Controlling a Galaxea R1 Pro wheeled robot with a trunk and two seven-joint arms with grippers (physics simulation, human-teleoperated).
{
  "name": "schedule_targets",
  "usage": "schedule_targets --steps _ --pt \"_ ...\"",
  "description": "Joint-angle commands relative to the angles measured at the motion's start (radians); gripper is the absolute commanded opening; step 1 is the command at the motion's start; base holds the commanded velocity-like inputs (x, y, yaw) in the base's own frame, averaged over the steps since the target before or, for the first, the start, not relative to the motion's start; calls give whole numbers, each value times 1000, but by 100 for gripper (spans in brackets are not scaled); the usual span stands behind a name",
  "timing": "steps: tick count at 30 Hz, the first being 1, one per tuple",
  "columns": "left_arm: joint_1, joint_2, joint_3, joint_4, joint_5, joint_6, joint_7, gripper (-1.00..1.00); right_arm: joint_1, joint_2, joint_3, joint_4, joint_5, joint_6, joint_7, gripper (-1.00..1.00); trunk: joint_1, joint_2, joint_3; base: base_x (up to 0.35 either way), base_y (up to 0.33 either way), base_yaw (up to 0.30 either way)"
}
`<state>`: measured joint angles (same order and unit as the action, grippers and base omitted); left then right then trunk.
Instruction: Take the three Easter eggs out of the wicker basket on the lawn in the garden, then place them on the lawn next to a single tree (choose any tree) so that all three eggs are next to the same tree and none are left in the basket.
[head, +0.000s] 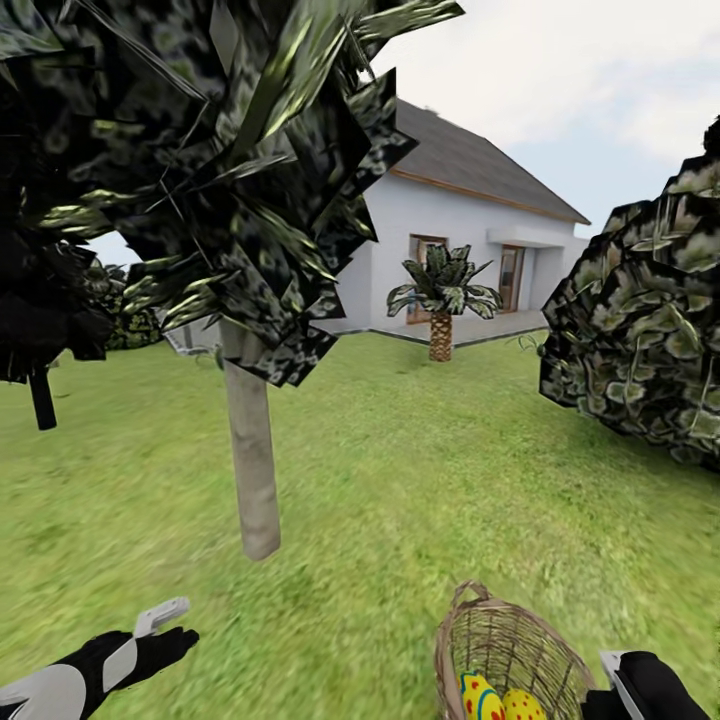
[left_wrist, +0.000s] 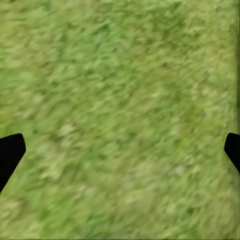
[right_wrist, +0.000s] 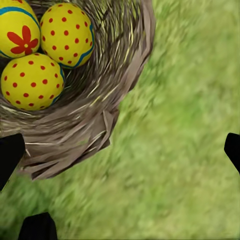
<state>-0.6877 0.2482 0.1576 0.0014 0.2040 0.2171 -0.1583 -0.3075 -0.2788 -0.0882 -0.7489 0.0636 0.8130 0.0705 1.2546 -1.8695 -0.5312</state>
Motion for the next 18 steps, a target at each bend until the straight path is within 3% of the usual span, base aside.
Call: schedule_targets --steps 1,7,18 --pt "0 0 7 0 5 5 -3 100 -1 0 -2 -1 7 5 7 100 0 -1 -1 304 159 -259" --pt "0 0 7 2 5 4 -3 100 -1 1 -2 -1 7 5 6 100 0 -1 -1 315 140 -148" --pt "0 -1 7 6 7 4 -3 100 -1 1 2 -29 7 8 5 100 0 -1 -1 196 209 -15"
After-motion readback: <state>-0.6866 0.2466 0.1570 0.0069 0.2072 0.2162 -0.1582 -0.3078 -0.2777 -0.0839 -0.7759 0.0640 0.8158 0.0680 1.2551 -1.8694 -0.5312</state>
